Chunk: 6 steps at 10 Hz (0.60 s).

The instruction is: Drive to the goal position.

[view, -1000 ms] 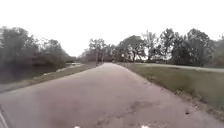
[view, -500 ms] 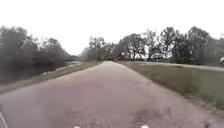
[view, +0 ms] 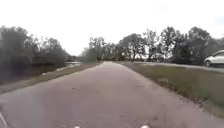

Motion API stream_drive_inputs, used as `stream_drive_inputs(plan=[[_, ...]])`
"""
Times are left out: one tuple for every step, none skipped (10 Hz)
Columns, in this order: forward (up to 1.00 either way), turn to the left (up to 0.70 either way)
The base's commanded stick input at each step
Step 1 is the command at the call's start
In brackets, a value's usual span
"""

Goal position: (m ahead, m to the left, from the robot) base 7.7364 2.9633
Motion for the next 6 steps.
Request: stream_drive_inputs(plan=[[0.70,0.00],[0.70,0.00],[0.70,0.00],[0.70,0.00],[0.70,0.00],[0.70,0.00]])
